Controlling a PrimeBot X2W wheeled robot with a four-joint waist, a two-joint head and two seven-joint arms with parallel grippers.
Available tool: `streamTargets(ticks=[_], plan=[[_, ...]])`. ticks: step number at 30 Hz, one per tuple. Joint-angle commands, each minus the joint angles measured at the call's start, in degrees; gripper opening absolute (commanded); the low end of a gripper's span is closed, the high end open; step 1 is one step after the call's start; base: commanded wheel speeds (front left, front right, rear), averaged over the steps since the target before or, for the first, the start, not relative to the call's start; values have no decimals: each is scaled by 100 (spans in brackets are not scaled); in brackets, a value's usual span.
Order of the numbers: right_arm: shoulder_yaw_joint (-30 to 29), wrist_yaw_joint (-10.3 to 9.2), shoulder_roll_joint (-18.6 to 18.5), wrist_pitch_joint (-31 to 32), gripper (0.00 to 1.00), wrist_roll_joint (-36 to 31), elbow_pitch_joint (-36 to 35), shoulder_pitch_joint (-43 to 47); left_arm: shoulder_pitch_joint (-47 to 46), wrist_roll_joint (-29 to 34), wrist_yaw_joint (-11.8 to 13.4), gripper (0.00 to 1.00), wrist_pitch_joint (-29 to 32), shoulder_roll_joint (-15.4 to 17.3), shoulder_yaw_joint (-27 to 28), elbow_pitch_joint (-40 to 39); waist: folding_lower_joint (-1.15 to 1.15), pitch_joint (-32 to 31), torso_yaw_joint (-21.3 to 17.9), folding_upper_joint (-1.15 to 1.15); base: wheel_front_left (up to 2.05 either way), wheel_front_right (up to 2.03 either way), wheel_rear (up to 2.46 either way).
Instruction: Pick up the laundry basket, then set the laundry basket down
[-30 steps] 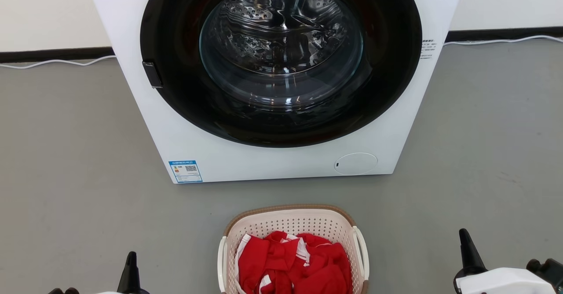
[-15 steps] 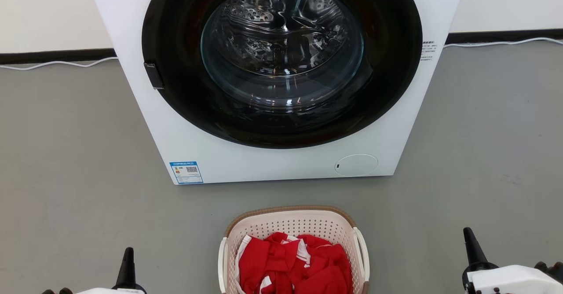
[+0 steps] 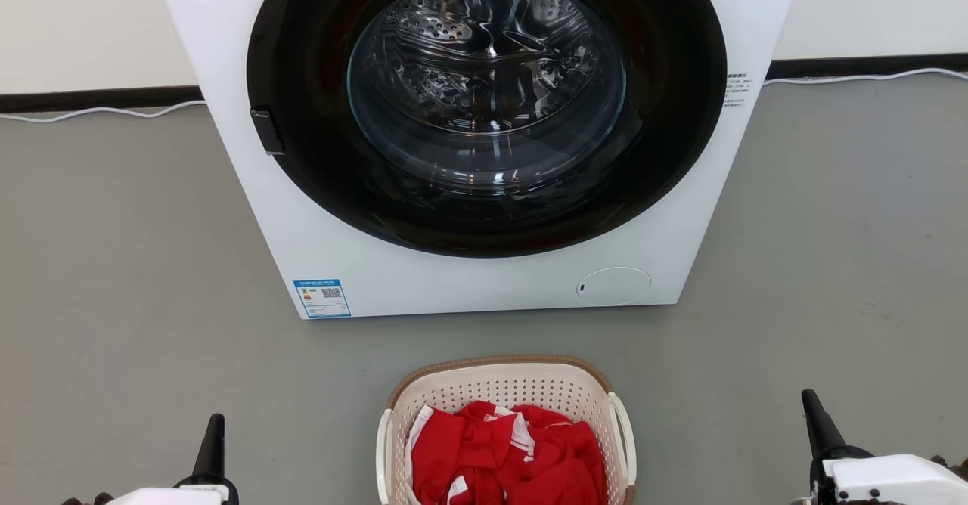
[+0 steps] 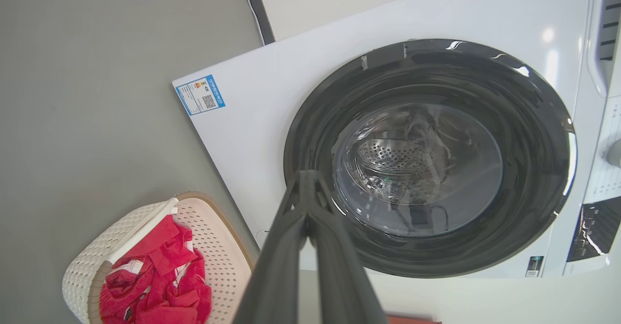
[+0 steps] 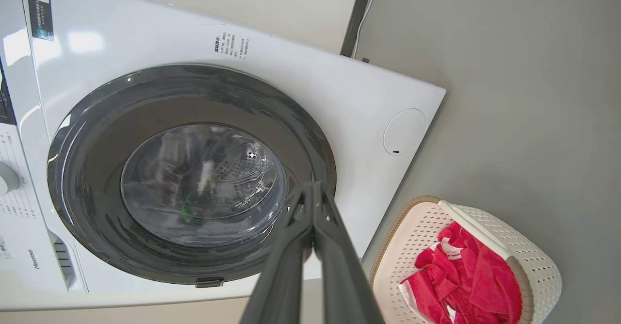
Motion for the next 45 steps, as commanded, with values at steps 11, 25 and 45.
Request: streamTargets(ticks=[11,25,45], plan=[[-28,14,-97,214,0,751,-257,-259,-388,-725,-135,0,210,100,300,-107,0,-21,10,0,0,0,0],[-137,13,-94,398,0,1399,-318,-279,-484,-1365,-207,0,396,97,431,-91,0,-43,19,0,0,0,0],[-169,13,-72,423,0,1373,-316,-282,-486,-1338,-207,0,422,74,464,-90,0,-43,19,0,0,0,0]])
